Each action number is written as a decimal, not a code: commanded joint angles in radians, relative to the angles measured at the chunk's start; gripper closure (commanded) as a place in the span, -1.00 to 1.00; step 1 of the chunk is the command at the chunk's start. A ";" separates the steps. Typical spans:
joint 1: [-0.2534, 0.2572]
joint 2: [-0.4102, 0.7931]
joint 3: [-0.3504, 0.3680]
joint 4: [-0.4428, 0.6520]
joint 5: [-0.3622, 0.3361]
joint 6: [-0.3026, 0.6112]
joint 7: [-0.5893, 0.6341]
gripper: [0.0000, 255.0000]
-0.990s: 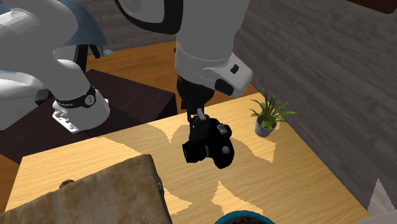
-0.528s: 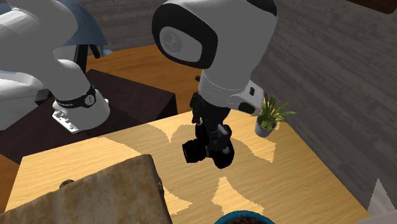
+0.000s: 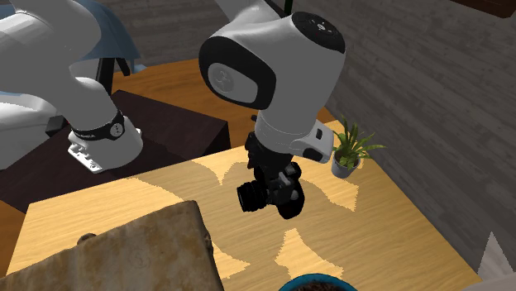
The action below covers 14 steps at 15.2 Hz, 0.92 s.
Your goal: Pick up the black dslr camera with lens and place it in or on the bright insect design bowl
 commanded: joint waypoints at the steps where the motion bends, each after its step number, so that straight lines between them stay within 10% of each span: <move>1: 0.000 0.001 0.000 -0.001 0.000 0.002 -0.001 -1.00; 5: 0.000 0.001 0.000 -0.001 0.000 0.002 -0.001 -1.00; 6: 0.000 0.001 0.000 -0.001 0.000 0.002 -0.001 1.00; 14: 0.000 0.001 0.000 -0.001 0.000 0.003 -0.001 1.00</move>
